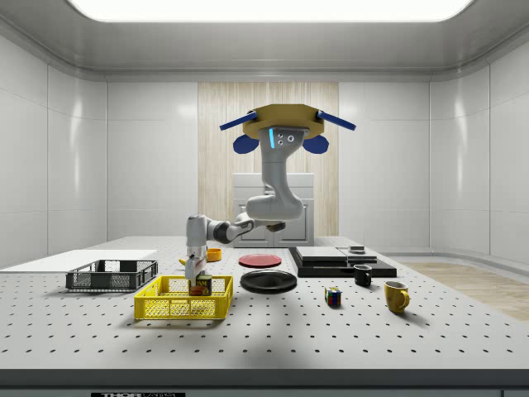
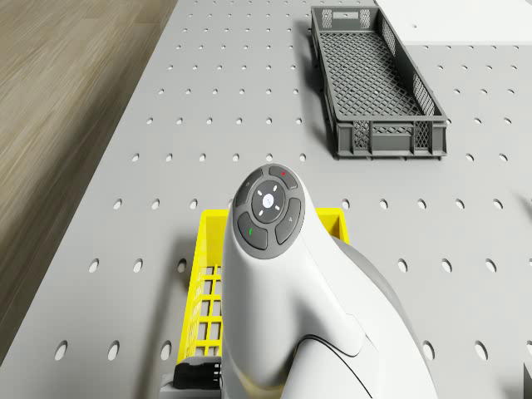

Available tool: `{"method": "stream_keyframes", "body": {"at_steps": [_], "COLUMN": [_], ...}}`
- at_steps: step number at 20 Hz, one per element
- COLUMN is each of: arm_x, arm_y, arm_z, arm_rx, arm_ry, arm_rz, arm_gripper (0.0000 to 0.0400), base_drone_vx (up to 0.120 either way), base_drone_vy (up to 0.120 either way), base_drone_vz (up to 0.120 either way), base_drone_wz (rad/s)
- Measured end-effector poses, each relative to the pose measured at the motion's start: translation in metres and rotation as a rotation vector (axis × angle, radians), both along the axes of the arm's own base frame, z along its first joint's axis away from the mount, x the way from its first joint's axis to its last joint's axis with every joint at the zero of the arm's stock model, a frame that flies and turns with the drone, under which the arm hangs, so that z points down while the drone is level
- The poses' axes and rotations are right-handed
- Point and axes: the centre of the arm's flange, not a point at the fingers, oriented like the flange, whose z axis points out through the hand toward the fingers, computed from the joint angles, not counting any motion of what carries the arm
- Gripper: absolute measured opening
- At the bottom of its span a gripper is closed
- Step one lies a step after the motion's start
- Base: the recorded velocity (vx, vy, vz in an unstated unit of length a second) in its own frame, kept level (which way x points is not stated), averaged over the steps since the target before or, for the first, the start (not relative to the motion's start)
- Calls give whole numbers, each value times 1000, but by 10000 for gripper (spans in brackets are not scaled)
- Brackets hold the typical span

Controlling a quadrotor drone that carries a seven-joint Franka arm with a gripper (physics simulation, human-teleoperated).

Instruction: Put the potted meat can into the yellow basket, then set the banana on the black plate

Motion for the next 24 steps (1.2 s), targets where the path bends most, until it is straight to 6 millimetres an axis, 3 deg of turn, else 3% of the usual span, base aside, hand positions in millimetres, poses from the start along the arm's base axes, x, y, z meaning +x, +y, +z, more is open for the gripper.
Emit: {"method": "stream_keyframes", "body": {"at_steps": [4, 8, 14, 19, 24], "arm_x": [0, 0, 0, 0, 0], "arm_y": [0, 0, 0, 0, 0], "arm_z": [6, 2, 0, 0, -1], "arm_rx": [3, 5, 6, 6, 6], "arm_ry": [-1, -2, -2, -2, -2], "arm_rz": [0, 0, 0, 0, 0], "arm_gripper": [354, 383, 396, 399, 400], "base_drone_vx": [0, 0, 93, 112, 8], "base_drone_vy": [0, 0, -113, -120, -120], "base_drone_vz": [0, 110, 120, 0, 0], "base_drone_wz": [0, 0, 0, 0, 0]}}
